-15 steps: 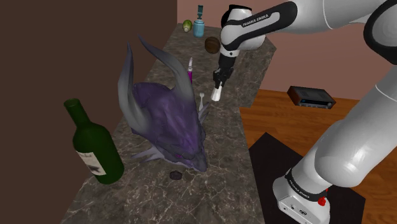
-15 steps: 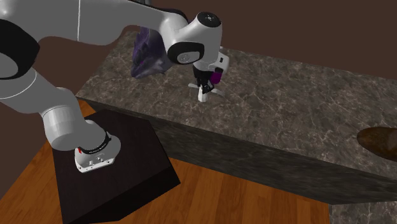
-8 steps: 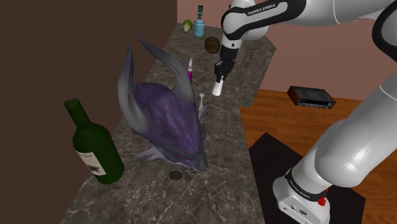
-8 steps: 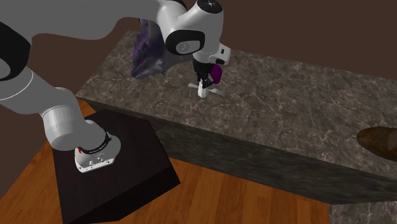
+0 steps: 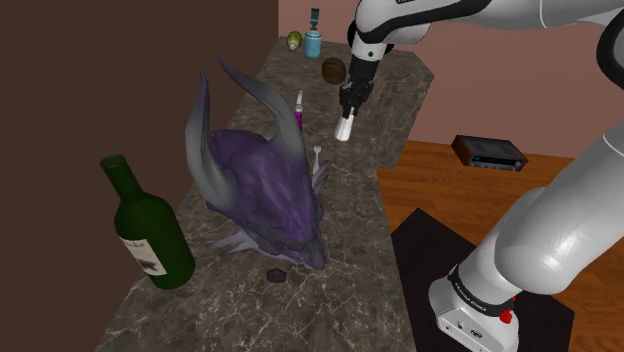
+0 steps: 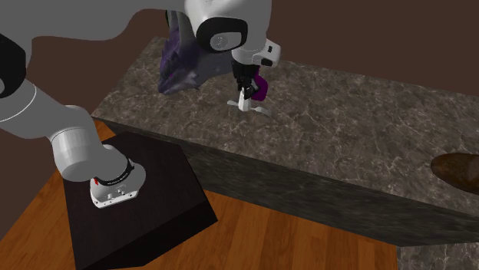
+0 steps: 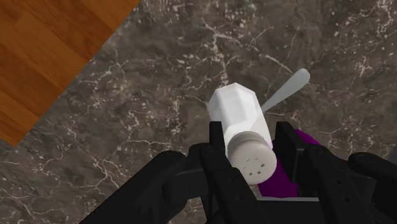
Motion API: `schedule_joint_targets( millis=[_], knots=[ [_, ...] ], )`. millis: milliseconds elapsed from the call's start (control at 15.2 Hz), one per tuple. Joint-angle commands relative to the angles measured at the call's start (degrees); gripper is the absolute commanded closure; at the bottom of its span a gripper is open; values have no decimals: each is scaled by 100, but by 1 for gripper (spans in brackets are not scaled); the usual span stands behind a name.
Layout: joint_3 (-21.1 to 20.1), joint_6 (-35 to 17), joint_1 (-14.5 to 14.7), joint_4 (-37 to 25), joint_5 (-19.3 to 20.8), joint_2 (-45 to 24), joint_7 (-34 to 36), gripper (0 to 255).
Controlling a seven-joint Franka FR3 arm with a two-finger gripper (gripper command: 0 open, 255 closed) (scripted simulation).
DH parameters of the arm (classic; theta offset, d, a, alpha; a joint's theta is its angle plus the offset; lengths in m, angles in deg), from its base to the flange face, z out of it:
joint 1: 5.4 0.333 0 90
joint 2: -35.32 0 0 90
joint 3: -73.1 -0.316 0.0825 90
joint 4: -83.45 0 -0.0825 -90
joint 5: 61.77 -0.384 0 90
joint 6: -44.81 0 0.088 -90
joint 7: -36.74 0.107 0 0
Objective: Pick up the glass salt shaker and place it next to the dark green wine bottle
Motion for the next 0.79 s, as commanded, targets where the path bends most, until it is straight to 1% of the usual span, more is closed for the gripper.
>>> schedule_joint_targets(
  millis=[0,726],
  knots=[
    [1,163,-1,-154,7,8,13,255],
    [-1,999,-1,-936,36,67,87,255]
  ],
)
